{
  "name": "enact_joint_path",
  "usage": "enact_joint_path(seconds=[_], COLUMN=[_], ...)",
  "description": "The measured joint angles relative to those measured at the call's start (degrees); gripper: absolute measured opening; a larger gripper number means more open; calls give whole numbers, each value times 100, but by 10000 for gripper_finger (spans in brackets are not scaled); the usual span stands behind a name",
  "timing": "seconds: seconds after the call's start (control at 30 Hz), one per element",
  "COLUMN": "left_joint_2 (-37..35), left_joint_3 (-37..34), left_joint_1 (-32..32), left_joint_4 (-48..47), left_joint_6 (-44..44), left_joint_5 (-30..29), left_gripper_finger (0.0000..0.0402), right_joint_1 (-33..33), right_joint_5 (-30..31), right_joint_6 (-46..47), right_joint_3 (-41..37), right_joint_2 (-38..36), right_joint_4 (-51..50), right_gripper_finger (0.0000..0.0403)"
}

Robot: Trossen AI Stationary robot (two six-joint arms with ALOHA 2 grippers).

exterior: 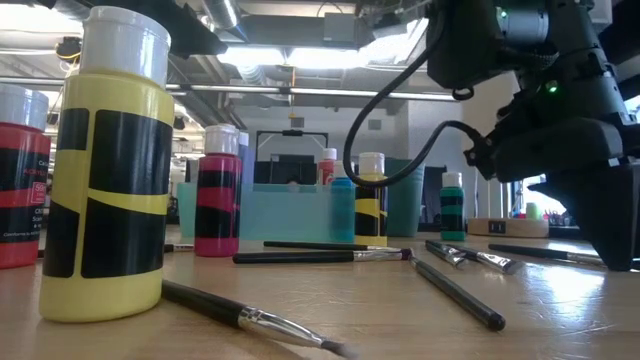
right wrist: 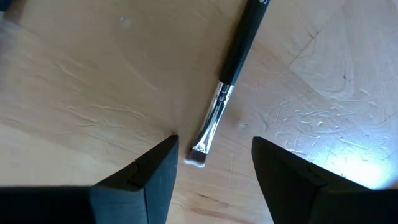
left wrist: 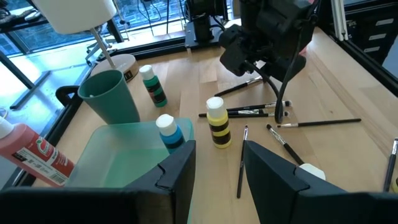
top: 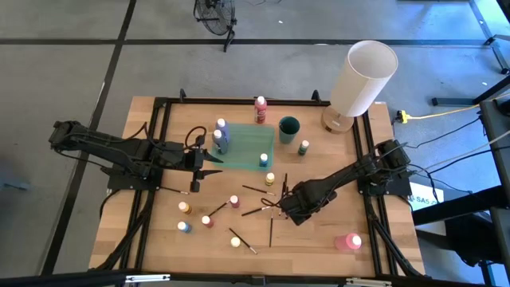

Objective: Pick & Place Paint Supplies
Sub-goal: Put the black paint brush into the dark green cup

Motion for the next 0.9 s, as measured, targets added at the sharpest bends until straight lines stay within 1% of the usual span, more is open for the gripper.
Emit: enact_joint_path(seconds=[0.1, 0.2, 0.53, 0.63, 0.9], left_joint_2=[0, 0, 0, 0, 0], left_joint_3=[0, 0, 0, 0, 0], left_joint_1=[2, 0, 2, 2, 0], left_joint_4=[0, 0, -1, 0, -7], left_joint_6=[1, 2, 2, 2, 2], left_joint_5=[0, 0, 2, 1, 174], left_gripper_finger=[132, 132, 132, 132, 132], right_joint_1=[4, 2, 9, 0, -2], right_joint_5=[50, 54, 115, 115, 136], right_joint_6=[-46, -111, -112, -111, -111], right_joint_3=[-2, -4, -7, -7, -11], right_joint_2=[2, 7, 17, 20, 17], right_joint_4=[26, 63, 182, 204, 200], right_gripper_finger=[202, 182, 87, 63, 24])
